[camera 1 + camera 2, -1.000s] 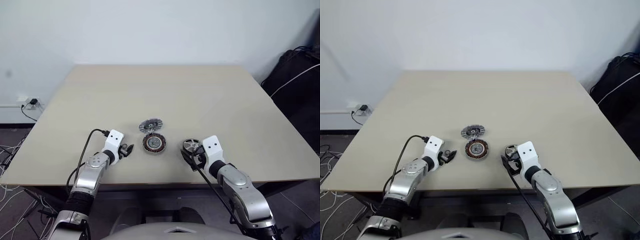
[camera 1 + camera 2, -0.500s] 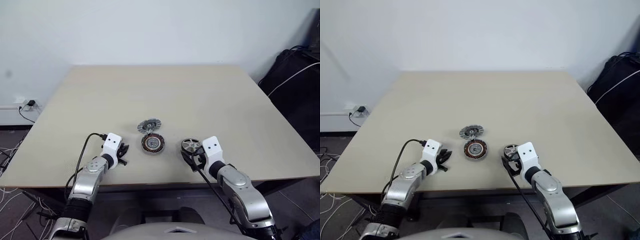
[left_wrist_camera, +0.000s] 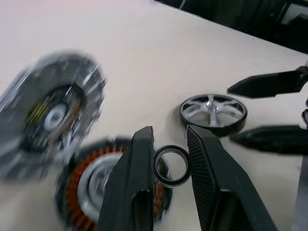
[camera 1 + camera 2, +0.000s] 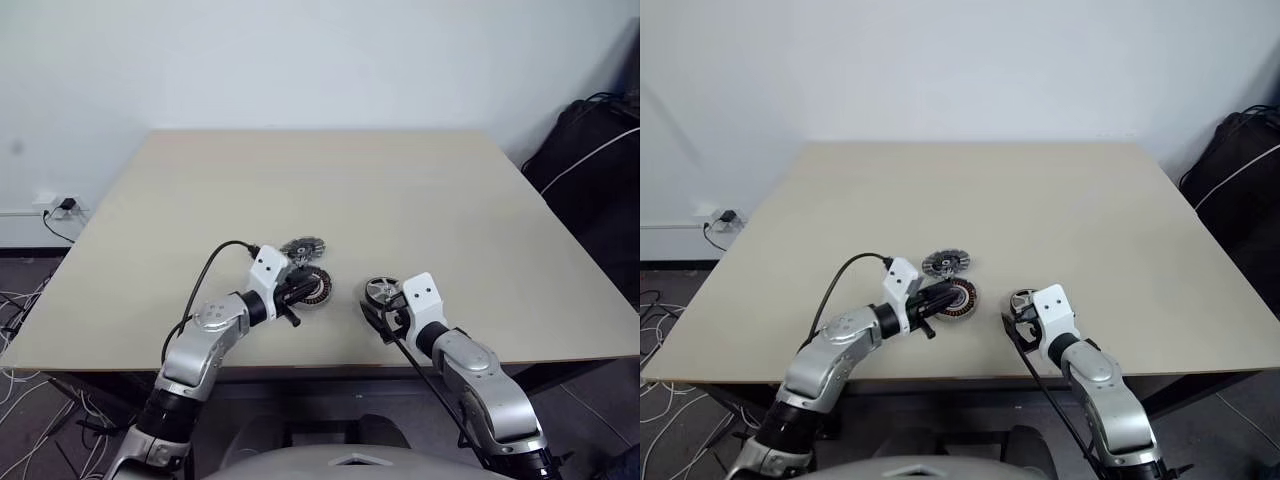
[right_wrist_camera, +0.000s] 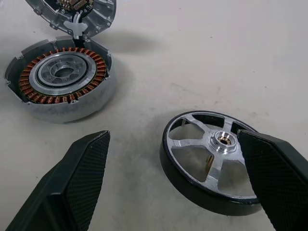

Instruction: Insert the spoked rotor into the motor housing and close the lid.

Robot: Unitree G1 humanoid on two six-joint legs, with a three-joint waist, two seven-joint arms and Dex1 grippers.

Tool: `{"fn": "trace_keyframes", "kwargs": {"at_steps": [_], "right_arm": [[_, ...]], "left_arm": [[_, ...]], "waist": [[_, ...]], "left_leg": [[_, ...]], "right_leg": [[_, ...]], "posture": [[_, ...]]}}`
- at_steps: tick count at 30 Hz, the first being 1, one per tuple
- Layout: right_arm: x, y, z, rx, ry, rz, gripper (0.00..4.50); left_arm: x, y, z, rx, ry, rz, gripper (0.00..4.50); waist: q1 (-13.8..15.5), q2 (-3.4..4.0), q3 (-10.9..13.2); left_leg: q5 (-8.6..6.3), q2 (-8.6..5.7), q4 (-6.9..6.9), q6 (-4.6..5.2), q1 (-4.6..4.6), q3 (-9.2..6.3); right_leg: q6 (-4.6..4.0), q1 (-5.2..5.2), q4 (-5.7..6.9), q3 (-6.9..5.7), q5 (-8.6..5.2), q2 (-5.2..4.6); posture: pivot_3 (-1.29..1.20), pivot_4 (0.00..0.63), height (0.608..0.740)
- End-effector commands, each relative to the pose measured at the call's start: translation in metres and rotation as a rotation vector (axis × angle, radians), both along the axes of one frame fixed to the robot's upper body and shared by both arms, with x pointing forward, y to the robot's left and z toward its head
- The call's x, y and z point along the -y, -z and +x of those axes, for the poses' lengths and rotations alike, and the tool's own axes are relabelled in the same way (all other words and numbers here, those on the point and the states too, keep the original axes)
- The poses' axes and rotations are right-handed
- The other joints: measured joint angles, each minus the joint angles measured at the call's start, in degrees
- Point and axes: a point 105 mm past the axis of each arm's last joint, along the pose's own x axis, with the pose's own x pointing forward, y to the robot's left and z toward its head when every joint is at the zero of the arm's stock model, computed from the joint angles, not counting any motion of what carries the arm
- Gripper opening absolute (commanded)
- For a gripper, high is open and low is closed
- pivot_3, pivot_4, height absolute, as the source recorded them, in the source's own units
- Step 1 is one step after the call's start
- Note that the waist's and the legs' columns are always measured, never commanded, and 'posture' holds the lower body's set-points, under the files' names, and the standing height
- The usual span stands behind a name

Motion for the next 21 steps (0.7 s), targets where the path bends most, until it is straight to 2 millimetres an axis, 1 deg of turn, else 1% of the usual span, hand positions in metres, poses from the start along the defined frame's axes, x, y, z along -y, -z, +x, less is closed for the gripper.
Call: {"fn": "trace_keyframes", "kwargs": {"at_steps": [1, 8, 12, 16, 21], "right_arm": [[-0.002, -0.014, 0.007, 0.066, 0.002, 0.008, 4.5], [-0.002, -0.015, 0.006, 0.072, 0.011, 0.014, 4.5], [-0.001, -0.015, 0.005, 0.075, 0.018, 0.014, 4.5], [-0.001, -0.015, 0.005, 0.076, 0.021, 0.013, 4.5], [-0.002, -0.016, 0.006, 0.078, 0.017, 0.013, 4.5]], "left_arm": [[0.011, 0.0, 0.012, 0.053, 0.004, 0.045, 0.68], [0.024, 0.012, 0.026, 0.059, -0.009, 0.08, 0.68], [0.022, 0.019, 0.031, 0.055, -0.039, 0.106, 0.68], [0.015, 0.026, 0.035, 0.051, -0.074, 0.142, 0.68], [0.01, 0.033, 0.035, 0.038, -0.085, 0.169, 0.68]], "waist": [[0.0, 0.0, 0.0], [0.0, -0.02, 0.0], [0.0, -0.01, 0.0], [0.0, -0.02, 0.0], [0.0, -0.02, 0.0]], "left_leg": [[0.01, 0.0, 0.01, 0.01, 0.0, 0.0], [0.01, 0.0, 0.02, 0.02, 0.0, 0.0], [0.02, 0.01, 0.03, 0.01, 0.0, 0.0], [0.01, 0.01, 0.03, 0.02, 0.0, 0.0], [0.01, 0.0, 0.03, 0.03, 0.0, 0.0]], "right_leg": [[0.02, 0.01, 0.0, 0.0, 0.01, 0.03], [0.03, 0.01, -0.01, 0.04, 0.02, 0.07], [0.03, 0.01, 0.0, 0.05, 0.02, 0.06], [0.04, 0.01, 0.0, 0.04, 0.02, 0.05], [0.05, 0.0, 0.0, 0.05, 0.03, 0.02]], "posture": [[0.0, 0.0, 0.74], [0.0, 0.0, 0.74], [0.0, 0.0, 0.74], [0.0, 0.0, 0.74], [0.0, 0.0, 0.74]]}}
